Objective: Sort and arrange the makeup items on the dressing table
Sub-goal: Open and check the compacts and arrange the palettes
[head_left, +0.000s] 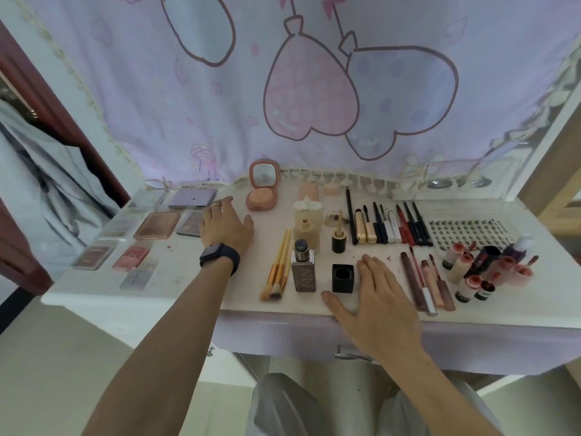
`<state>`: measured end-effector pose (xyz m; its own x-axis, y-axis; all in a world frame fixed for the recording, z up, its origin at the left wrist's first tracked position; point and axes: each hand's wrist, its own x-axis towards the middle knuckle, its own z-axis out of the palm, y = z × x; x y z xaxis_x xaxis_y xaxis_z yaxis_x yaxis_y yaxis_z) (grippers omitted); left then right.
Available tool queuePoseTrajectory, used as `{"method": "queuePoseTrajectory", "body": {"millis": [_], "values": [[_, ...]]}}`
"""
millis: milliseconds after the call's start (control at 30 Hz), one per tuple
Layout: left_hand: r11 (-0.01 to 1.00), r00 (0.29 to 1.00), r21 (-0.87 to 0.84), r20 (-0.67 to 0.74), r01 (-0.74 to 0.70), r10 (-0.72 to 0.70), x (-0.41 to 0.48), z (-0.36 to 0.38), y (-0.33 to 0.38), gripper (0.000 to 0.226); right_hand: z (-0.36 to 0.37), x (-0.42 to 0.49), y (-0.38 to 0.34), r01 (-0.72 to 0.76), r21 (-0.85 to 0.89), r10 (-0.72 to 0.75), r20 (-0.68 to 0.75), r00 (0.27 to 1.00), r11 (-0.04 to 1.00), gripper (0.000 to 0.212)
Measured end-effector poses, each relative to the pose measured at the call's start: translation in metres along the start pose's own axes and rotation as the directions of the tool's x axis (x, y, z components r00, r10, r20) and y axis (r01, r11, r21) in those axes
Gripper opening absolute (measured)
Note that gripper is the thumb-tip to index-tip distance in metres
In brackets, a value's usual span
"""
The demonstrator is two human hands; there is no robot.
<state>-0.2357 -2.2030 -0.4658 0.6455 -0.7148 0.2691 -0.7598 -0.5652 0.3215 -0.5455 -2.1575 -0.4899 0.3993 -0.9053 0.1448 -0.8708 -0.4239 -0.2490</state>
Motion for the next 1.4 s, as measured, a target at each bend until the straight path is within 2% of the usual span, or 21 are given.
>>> {"method": "queuePoseTrajectory", "body": {"millis": [67, 167, 267, 467, 667, 833, 900, 967, 1033, 1067, 1167, 1233, 1333, 1400], "values": [[0.995, 0.999, 0.1, -0.03, 0.02, -0.017, -0.009, -0.009, -0.016, 0.065, 0.0, 0.0, 0.0, 0.006, -0.002, -0.006, 0.006, 1.0, 1.0, 0.111], [0.973, 0.999, 0.226, 0.014, 0.038, -0.042, -0.021, -0.015, -0.037, 0.062, 0.0, 0.0, 0.0, 0.009, -0.022, -0.009, -0.006, 1.0, 1.0, 0.111], [0.967, 0.998, 0.254, 0.068, -0.022, 0.005, -0.029, -0.02, -0.047, 0.057, 0.0, -0.001, -0.001, 0.014, -0.025, -0.014, -0.012, 1.0, 1.0, 0.108], [0.988, 0.996, 0.138, 0.071, -0.064, 0.055, -0.049, -0.035, -0.052, 0.035, 0.0, -0.002, -0.001, 0.02, -0.041, -0.021, -0.025, 0.999, 0.999, 0.105], [1.0, 0.996, -0.007, 0.087, 0.023, -0.023, -0.066, -0.039, -0.057, 0.029, 0.001, -0.002, 0.0, 0.02, -0.039, -0.021, -0.032, 0.999, 0.999, 0.109], [0.986, 0.984, -0.154, 0.173, 0.069, -0.042, -0.069, -0.05, -0.062, 0.021, 0.003, -0.002, 0.0, 0.015, -0.038, -0.017, -0.054, 0.998, 0.999, 0.11], [0.967, 0.985, -0.234, 0.163, 0.1, -0.062, -0.073, -0.055, -0.065, 0.023, 0.004, -0.002, 0.001, 0.017, -0.047, -0.019, -0.058, 0.998, 0.999, 0.108], [0.943, 0.984, -0.304, 0.154, 0.134, -0.09, -0.08, -0.06, -0.069, 0.036, 0.005, -0.002, 0.002, 0.021, -0.047, -0.024, -0.065, 0.998, 0.999, 0.106], [0.882, 0.979, -0.433, 0.157, 0.185, -0.129, -0.088, -0.065, -0.074, 0.047, 0.007, -0.002, 0.003, 0.025, -0.057, -0.029, -0.074, 0.997, 0.998, 0.106], [0.819, 0.972, -0.527, 0.179, 0.227, -0.155, -0.092, -0.068, -0.077, 0.05, 0.007, -0.002, 0.004, 0.024, -0.06, -0.028, -0.078, 0.997, 0.998, 0.106], [0.531, 0.936, -0.771, 0.295, 0.352, -0.193, -0.1, -0.083, -0.079, 0.052, 0.008, -0.001, 0.005, 0.015, -0.037, -0.018, -0.076, 0.997, 0.999, 0.108], [0.404, 0.936, -0.845, 0.315, 0.351, -0.156, -0.106, -0.094, -0.078, 0.057, 0.007, -0.002, 0.005, 0.016, 0.005, -0.016, -0.06, 0.998, 1.0, 0.11], [0.332, 0.963, -0.904, 0.264, 0.269, -0.063, -0.113, -0.116, -0.067, 0.059, -0.002, -0.004, 0.005, 0.041, 0.22, -0.02, -0.099, 0.995, 0.975, 0.104], [0.326, 0.977, -0.924, 0.212, 0.202, -0.003, -0.114, -0.134, -0.056, 0.059, -0.015, -0.006, 0.001, 0.074, 0.419, -0.008, -0.158, 0.987, 0.905, 0.092]]}}
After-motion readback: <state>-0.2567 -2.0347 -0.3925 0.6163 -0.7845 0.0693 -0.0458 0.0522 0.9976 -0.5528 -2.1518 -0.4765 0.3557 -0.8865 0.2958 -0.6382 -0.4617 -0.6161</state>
